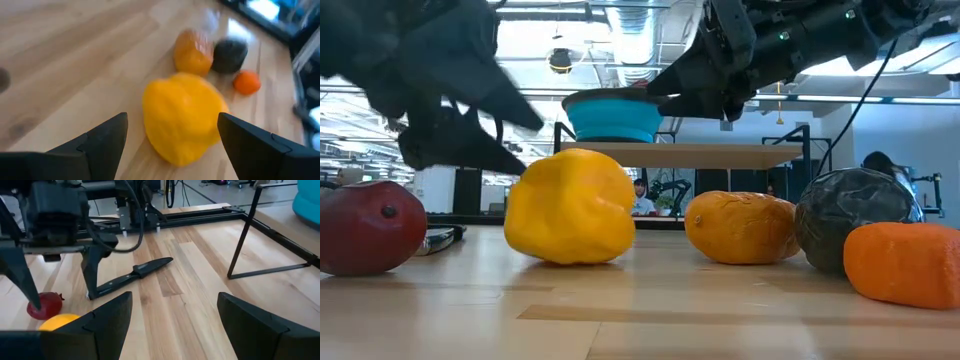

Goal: Pick & Place Fruit
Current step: Put the yellow pepper into the blue strainer bowl on the shelf

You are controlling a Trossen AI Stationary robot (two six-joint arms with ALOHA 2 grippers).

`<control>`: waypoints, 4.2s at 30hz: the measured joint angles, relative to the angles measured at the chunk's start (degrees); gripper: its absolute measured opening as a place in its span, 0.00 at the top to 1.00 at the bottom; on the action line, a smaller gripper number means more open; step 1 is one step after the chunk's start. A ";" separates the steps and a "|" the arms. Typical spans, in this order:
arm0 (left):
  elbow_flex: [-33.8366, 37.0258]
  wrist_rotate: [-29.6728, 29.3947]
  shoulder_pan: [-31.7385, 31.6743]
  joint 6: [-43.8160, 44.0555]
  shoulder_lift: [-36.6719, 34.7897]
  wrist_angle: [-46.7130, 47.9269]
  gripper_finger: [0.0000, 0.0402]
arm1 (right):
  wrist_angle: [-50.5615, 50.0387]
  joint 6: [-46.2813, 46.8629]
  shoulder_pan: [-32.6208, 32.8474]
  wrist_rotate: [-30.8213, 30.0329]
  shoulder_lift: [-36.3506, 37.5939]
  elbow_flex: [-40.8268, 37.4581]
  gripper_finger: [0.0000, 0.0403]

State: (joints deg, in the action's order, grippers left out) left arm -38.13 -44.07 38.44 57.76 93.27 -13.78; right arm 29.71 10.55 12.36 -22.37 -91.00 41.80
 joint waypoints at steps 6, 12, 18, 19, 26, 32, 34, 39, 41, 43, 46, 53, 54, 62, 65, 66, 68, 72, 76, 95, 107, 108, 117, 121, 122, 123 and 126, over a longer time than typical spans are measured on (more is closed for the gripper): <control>-1.07 -11.34 4.87 4.24 0.53 -5.17 0.25 | -0.09 0.22 0.44 0.02 0.00 0.00 0.29; -11.45 -14.60 5.21 -1.47 10.29 -5.44 0.25 | 0.27 -0.47 0.37 0.00 -0.09 0.00 0.29; -18.80 -15.50 2.93 -5.20 17.25 -4.32 0.25 | -0.09 -0.59 0.93 0.02 -0.13 0.00 0.29; -19.04 -15.66 2.59 -5.20 17.72 -4.06 0.25 | -0.12 -0.66 1.13 0.02 -0.13 0.00 0.29; -19.28 -16.31 -0.37 -4.54 18.74 -1.04 0.25 | -0.74 -1.07 3.36 0.02 -0.15 0.00 0.29; -19.28 -12.28 -1.36 -2.09 18.52 2.59 0.25 | -0.83 -1.05 5.24 0.02 -0.15 0.00 0.29; -19.30 -10.78 -1.36 -1.17 18.48 3.02 0.25 | -0.79 -1.05 5.69 0.00 -0.15 0.00 0.29; -19.32 -9.27 -0.75 -0.85 18.41 3.77 0.25 | -0.79 -1.05 6.19 0.02 -0.15 0.00 0.29; -19.34 -8.36 -0.29 -0.69 18.39 4.77 0.25 | -0.79 -1.05 6.18 0.00 -0.17 0.00 0.29; -19.32 -7.54 0.07 -0.58 18.42 6.21 0.25 | -0.76 -1.05 6.16 0.00 -0.17 0.00 0.29; -19.42 -7.15 0.22 -0.52 18.30 8.17 0.25 | -0.70 -1.05 6.16 0.00 -0.17 0.00 0.29; -19.39 -6.97 -0.27 -11.46 18.26 9.52 0.25 | -0.55 -0.44 6.16 -0.02 -0.20 0.00 0.29; -19.39 -6.95 -0.32 -13.51 18.28 9.75 0.25 | -0.55 -0.43 6.16 -0.04 -0.20 0.00 0.29; -19.27 -6.91 -2.87 -29.23 18.41 12.44 0.25 | -0.52 0.02 5.90 -0.09 -0.20 0.00 0.29; -18.58 -7.34 -4.42 -30.80 18.32 13.03 0.25 | -0.52 0.04 5.90 -0.13 -0.20 0.00 0.29; -18.11 -7.56 -4.80 -31.40 18.12 13.01 0.25 | -0.54 0.04 5.90 -0.13 -0.20 0.00 0.29; -16.97 -7.56 -5.40 -32.06 17.12 13.27 0.25 | -0.52 0.04 5.90 -0.13 -0.20 0.00 0.29; -14.03 -7.06 -5.67 -32.04 12.54 14.37 0.25 | -0.52 0.06 5.90 -0.13 -0.20 0.00 0.29; -11.61 -6.96 -5.66 -29.06 4.87 13.18 0.25 | -0.51 0.06 5.90 -0.16 -0.20 0.00 0.29; -2.50 2.90 -2.12 -4.38 -11.71 29.28 0.25 | -0.50 0.06 5.86 -0.20 -0.20 -0.01 0.29; -2.14 -3.87 0.10 8.31 -0.27 16.59 0.25 | -0.46 0.08 4.33 -0.22 -0.20 -0.02 0.29; -2.14 -4.03 0.10 9.59 0.54 16.10 0.25 | -0.47 0.08 4.33 -0.20 -0.20 -0.02 0.29; -2.16 -9.59 0.06 14.75 6.97 7.18 0.25 | -0.48 0.08 4.33 -0.20 -0.20 -0.02 0.29; -2.16 -9.45 -0.31 16.07 8.43 2.63 0.25 | -0.46 0.13 4.35 -0.20 -0.20 -0.02 0.29; -2.21 -8.92 -0.65 17.30 8.49 2.33 0.25 | -0.45 0.46 4.35 -0.20 -0.20 -0.02 0.29; -2.23 -8.35 -1.04 18.56 8.49 2.32 0.25 | -0.51 1.40 4.34 -0.20 -0.20 -0.02 0.29; -2.23 -6.49 -2.29 19.46 8.36 2.19 0.25 | -2.08 2.92 3.63 3.35 -0.20 0.00 0.29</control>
State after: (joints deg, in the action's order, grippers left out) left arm -40.36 -50.56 36.15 77.21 101.63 -11.60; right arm 27.64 13.46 15.99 -19.02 -91.20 41.80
